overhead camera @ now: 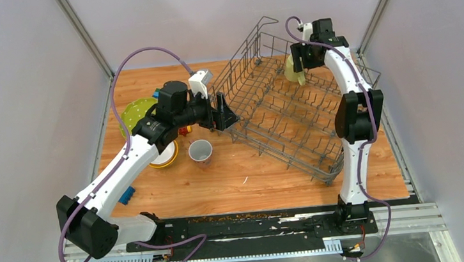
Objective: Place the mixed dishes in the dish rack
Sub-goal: Turn the cup upside down in the dish rack.
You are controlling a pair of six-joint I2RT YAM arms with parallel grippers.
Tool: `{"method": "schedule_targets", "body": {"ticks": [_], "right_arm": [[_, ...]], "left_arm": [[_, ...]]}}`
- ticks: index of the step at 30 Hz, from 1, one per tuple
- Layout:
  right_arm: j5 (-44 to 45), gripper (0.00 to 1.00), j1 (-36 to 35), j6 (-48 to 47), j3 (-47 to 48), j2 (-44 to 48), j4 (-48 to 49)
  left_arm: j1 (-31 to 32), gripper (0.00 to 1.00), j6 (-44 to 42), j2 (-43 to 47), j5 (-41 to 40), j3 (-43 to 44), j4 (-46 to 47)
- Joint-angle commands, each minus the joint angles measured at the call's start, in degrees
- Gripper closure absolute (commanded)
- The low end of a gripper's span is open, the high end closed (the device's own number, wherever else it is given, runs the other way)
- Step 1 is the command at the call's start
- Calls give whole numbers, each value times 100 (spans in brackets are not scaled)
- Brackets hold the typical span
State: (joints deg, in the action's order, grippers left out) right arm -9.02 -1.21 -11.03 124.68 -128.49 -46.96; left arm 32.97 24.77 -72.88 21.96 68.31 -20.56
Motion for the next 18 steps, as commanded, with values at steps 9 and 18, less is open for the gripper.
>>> {"method": "schedule_targets", "body": {"ticks": [9,18], "right_arm": [[174,34,262,490,364,-388,204],[-390,34,522,686,287,-564,111]], "left_arm": [[48,0,-221,57,361,65,420],[727,0,-1368,-453,112,497,77]]}}
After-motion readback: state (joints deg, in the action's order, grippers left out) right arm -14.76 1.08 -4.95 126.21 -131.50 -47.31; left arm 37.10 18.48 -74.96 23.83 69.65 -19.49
